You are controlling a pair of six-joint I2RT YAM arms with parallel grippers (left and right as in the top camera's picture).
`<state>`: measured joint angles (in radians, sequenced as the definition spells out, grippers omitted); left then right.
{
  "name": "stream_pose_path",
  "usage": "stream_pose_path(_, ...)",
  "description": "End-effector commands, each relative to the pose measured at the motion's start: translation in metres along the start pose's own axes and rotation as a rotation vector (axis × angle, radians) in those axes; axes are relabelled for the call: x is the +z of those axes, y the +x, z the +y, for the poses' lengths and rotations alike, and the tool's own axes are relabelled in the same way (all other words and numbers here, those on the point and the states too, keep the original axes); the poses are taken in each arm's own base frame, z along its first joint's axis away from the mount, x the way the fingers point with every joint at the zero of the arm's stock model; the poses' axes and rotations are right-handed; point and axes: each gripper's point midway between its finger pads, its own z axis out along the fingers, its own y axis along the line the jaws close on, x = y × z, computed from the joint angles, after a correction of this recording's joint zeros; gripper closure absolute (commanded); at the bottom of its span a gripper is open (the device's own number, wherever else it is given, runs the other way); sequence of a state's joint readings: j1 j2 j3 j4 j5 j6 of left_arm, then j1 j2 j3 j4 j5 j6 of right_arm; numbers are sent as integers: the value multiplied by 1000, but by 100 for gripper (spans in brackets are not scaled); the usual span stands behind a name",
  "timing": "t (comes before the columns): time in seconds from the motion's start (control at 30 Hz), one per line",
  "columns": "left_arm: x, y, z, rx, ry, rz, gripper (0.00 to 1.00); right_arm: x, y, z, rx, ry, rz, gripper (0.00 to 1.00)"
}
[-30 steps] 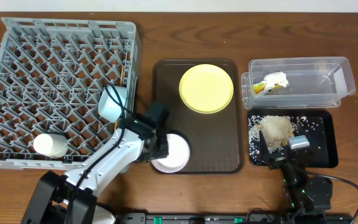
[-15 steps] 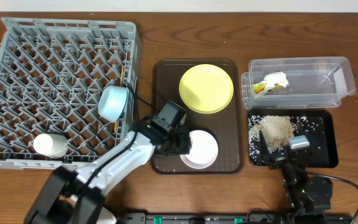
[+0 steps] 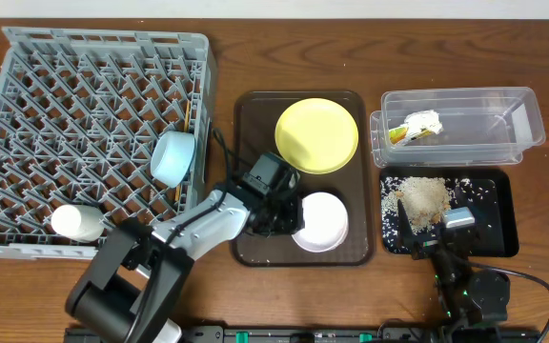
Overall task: Sort waste into correct bins and load items into the dishwasher
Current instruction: 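Carry the pink bowl into the dish rack beside the blue bowl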
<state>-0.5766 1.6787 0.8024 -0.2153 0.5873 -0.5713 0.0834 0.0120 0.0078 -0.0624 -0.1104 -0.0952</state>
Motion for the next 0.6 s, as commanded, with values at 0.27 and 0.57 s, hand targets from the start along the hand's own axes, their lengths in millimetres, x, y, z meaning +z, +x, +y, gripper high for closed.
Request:
stream_pose_path(0.27, -182, -73, -29, 78, 190, -450, 92, 0, 1, -2, 1, 11, 0, 1)
stream_pose_path(0.57, -358, -72, 109, -263, -546, -964, 92, 0, 1, -2, 2, 11, 1, 1)
